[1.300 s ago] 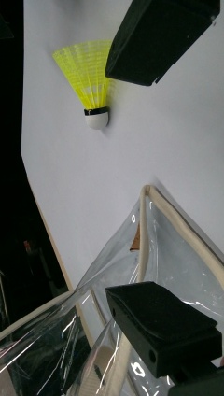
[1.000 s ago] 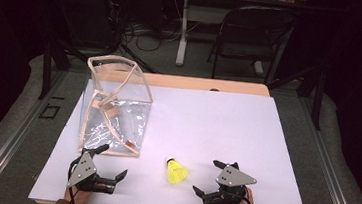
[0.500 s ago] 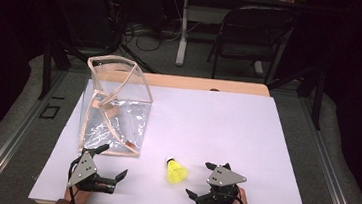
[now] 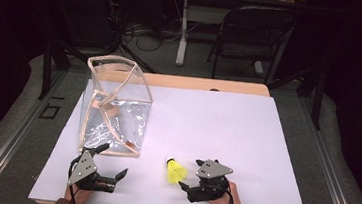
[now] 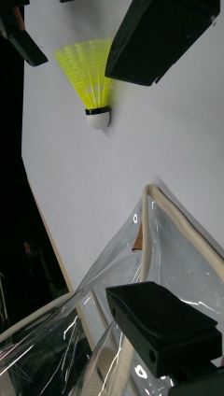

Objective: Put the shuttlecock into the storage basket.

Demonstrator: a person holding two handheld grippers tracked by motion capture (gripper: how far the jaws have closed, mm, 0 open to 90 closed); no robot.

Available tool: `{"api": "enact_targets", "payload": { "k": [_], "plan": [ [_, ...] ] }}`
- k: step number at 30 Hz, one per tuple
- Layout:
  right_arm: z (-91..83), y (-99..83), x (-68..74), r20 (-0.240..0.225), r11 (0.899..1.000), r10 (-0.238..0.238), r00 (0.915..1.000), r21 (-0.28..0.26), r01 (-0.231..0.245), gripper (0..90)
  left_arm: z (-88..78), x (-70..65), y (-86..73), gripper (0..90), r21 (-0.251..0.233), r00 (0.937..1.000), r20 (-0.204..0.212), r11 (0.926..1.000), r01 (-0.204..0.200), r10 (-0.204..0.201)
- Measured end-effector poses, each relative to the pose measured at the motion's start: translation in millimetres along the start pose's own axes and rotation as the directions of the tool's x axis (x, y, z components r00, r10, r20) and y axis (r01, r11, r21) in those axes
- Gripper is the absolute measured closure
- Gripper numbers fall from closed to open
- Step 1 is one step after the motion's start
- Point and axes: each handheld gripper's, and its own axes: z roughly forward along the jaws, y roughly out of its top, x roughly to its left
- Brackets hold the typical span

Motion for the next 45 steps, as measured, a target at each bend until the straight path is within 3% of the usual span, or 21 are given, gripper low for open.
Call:
{"api": "enact_targets", "payload": {
  "k": [4, 9, 14, 21, 40, 45],
  "plan": [
    [3.9, -0.1, 0.6, 0.013, 1.0, -0.02, 0.9997, 0.024, 0.02, 19.4, 0.4, -1.3, 0.1, 0.0, 0.003, 1.0, 0.001, 1.0, 0.0, 0.0],
    [7.5, 0.3, 1.8, 0.047, 0.999, -0.001, 0.9989, 0.051, -0.002, 29.9, -0.1, -0.8, 0.3, 0.0, 0.0, 1.0, -0.001, 1.0, 0.0, 0.0],
    [13.3, 2.2, 5.9, 0.043, 0.998, 0.001, 0.9991, 0.06, -0.003, 38.7, -0.1, -0.6, 0.6, 0.0, -0.002, 1.0, 0.002, 1.0, -0.002, 0.002],
    [20.9, 6.6, 5.0, 0.08, 0.997, 0.02, 0.9966, 0.075, -0.026, 53.9, -0.1, -0.8, 0.8, 0.0, -0.001, 1.0, 0.005, 1.0, -0.005, 0.005],
    [28.6, 7.3, 7.7, 0.119, 0.992, 0.075, 0.99, 0.089, -0.086, 69.3, 0.4, -0.9, 0.8, 0.0, 0.002, 1.0, 0.008, 1.0, -0.004, 0.004],
    [29.1, 7.5, 8.0, 0.14, 0.989, 0.105, 0.9846, 0.085, -0.118, 74.5, 0.3, -1.1, 0.9, 0.0, 0.0, 0.9999, 0.009, 1.0, -0.004, 0.004]
  ]
}}
